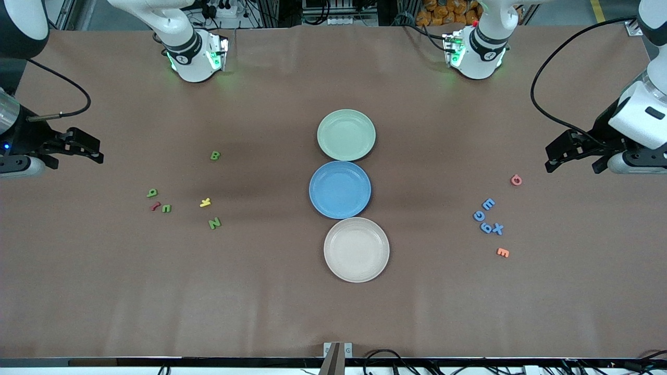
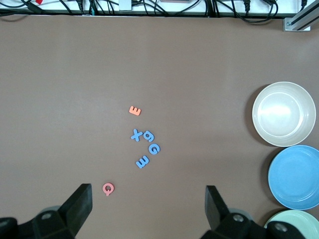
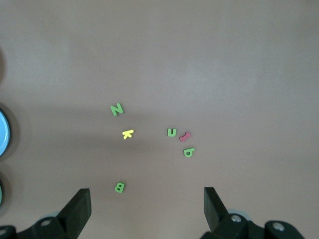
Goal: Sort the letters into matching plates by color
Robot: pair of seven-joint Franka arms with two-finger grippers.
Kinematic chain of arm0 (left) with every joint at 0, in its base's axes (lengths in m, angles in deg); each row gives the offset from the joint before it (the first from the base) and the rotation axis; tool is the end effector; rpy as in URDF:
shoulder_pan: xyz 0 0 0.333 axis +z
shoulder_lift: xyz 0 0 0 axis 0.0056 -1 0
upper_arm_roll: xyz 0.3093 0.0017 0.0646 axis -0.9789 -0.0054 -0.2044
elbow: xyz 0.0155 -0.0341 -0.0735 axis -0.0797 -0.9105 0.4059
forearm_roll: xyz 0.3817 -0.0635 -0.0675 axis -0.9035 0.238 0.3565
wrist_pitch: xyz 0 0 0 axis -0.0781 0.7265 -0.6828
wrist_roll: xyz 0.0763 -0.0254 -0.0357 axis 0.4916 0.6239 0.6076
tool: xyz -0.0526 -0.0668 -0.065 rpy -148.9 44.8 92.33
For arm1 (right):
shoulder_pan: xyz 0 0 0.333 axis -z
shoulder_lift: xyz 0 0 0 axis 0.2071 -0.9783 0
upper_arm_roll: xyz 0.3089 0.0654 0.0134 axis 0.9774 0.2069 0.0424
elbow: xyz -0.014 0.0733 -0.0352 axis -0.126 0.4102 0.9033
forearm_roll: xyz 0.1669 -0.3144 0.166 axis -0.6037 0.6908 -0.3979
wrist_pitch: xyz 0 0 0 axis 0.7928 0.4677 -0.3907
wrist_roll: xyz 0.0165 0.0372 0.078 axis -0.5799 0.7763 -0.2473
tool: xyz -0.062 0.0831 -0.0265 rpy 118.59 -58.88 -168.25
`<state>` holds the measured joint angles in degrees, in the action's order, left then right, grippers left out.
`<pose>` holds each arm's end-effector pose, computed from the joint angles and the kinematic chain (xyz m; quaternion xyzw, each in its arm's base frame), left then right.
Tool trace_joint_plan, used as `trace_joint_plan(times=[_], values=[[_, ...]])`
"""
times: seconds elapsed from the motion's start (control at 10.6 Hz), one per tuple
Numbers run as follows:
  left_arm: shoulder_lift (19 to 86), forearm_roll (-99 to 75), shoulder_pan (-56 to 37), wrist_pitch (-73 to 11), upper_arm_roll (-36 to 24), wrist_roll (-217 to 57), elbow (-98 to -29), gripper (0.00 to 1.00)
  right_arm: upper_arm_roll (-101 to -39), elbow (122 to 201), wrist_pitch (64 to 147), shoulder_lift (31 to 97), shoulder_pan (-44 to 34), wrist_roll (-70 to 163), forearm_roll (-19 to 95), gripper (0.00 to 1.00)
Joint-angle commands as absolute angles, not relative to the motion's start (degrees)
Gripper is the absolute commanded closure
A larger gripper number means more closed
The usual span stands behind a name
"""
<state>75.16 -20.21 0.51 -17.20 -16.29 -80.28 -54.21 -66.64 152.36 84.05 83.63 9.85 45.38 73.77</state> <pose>0.5866 -0.0752 0.6148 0.9964 -0.0062 0.0812 0.0223 0.5809 0.0042 0.5917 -0.9984 -0.0560 -0.0016 0.0084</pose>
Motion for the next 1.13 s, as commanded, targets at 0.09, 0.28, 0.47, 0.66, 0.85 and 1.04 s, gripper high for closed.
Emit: trace_joint_plan(times=[0.09,0.28,0.47,0.66,0.85,1.04], values=[[76.36,-19.36,0.82,-16.75,-15.79,-82.80,-54.82,0.00,-66.19,152.09,83.49,83.26,9.58,45.12,73.64,0.00],[76.27,-19.36,1.00,-16.75,-15.88,-82.80,-54.99,0.00,-66.02,152.09,83.40,83.26,9.05,45.56,73.64,0.00],[75.75,-19.45,1.09,-13.61,-15.97,-82.80,-55.17,0.00,-65.84,152.52,83.05,83.26,8.96,45.47,73.64,0.00],[75.48,-20.06,2.66,-11.30,-16.15,-82.46,-57.18,0.00,-65.58,152.97,83.14,83.26,8.96,45.56,73.64,0.00],[75.39,-20.06,3.89,-11.12,-16.14,-81.48,-61.57,0.00,-65.58,153.93,83.57,83.35,8.87,45.56,73.64,0.00],[75.22,-20.06,3.99,-16.62,-16.14,-81.48,-66.83,0.00,-65.58,158.21,88.12,83.43,8.35,45.64,73.64,0.00]])
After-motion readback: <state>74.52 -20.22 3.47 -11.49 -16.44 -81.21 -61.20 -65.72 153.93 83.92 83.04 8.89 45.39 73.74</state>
